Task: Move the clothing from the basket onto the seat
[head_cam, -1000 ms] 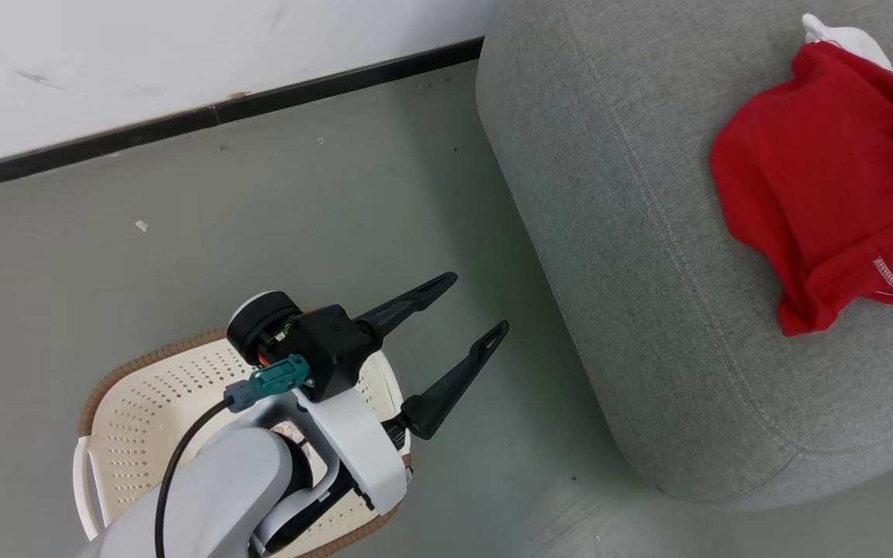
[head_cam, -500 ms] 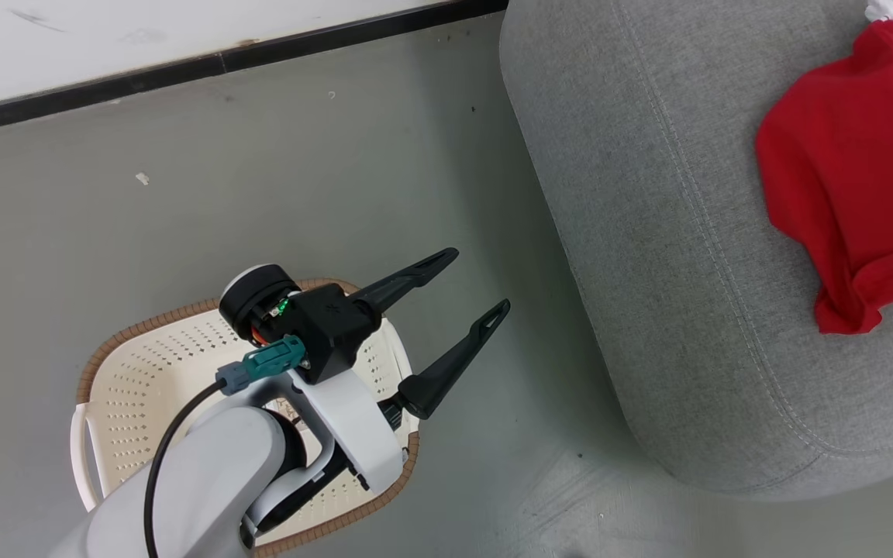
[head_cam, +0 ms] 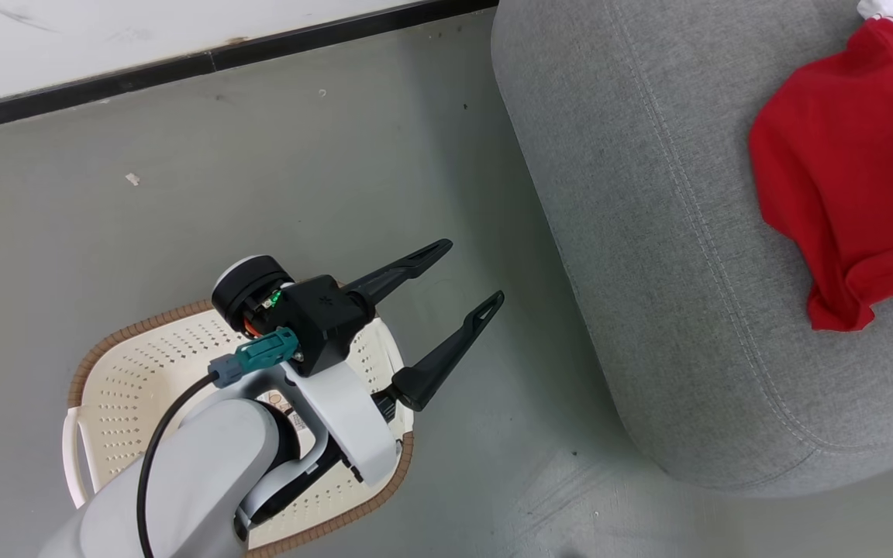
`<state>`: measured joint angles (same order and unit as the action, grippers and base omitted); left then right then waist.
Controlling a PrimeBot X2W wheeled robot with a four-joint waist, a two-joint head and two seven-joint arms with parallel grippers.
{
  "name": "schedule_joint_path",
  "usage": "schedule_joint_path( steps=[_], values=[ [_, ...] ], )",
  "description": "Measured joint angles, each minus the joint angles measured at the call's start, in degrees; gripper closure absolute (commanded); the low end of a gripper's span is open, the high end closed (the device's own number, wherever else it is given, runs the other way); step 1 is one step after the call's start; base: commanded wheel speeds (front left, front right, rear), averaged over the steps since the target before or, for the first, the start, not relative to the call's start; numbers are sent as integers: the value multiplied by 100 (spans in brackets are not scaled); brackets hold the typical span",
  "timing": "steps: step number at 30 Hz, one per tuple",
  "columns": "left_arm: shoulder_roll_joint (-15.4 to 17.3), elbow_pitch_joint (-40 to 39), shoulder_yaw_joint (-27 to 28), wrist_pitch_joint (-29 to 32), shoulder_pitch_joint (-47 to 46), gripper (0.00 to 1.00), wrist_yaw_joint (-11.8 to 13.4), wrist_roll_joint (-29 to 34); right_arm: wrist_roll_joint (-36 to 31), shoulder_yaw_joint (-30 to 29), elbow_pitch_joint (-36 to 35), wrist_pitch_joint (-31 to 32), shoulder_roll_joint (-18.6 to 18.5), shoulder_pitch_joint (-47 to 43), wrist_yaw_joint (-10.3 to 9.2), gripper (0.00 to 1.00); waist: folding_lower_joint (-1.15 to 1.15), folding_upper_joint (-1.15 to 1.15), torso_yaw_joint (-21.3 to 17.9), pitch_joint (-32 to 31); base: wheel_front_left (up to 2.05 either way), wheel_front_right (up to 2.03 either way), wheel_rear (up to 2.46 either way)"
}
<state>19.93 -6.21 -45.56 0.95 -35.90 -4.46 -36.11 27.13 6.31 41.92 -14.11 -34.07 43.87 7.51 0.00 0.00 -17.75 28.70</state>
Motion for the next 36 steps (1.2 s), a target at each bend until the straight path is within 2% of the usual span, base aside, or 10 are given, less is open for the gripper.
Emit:
schedule_joint_path(
  steps=[4, 5, 7, 8, 10, 12, 13, 22, 36],
  values=[
    [-1, 18, 0, -1, 0, 0, -8, -8, 21, 142, 78, 0, 33, 3, 0, 100, 0, 0, -15, -19, 0, 0, 0],
    [-2, 22, 0, -2, -1, 0, -18, -8, 33, 188, 85, -1, 52, 3, 0, 92, 0, 0, -17, -25, 0, 0, 0],
    [-3, 31, 0, -3, -1, 0, -29, -8, 54, 242, 91, -1, 88, 11, 0, 62, 0, 0, -18, -39, 0, 0, 0],
    [-4, 41, 0, -4, -1, 0, -29, -9, 54, 263, 91, -1, 94, 15, 0, 53, 0, 0, -19, -47, 0, 0, 0],
    [-4, 58, 0, -10, -1, 0, -31, -9, 54, 325, 88, -1, 93, 21, 0, 22, 0, 0, -21, -65, 0, 0, 0],
    [-4, 73, 0, -11, -1, 0, -32, -9, 60, 389, 87, -1, 98, 34, 0, 4, 0, 0, -22, -85, 0, 0, 0],
    [-5, 79, 0, -27, -1, 0, -32, -9, 62, 416, 86, -1, 99, 49, 0, 0, 0, 0, -23, -96, 0, 0, 0],
    [-37, 154, 8, -165, -1, 0, -69, -18, 312, 646, 91, 37, 85, 111, 0, 0, 0, 0, -43, -221, 0, 0, 0],
    [-35, 374, 49, -428, 2, 0, -82, -70, 582, 910, -123, 56, -244, 70, 0, 0, 0, 0, -96, -563, 0, 0, 0]
  ],
)
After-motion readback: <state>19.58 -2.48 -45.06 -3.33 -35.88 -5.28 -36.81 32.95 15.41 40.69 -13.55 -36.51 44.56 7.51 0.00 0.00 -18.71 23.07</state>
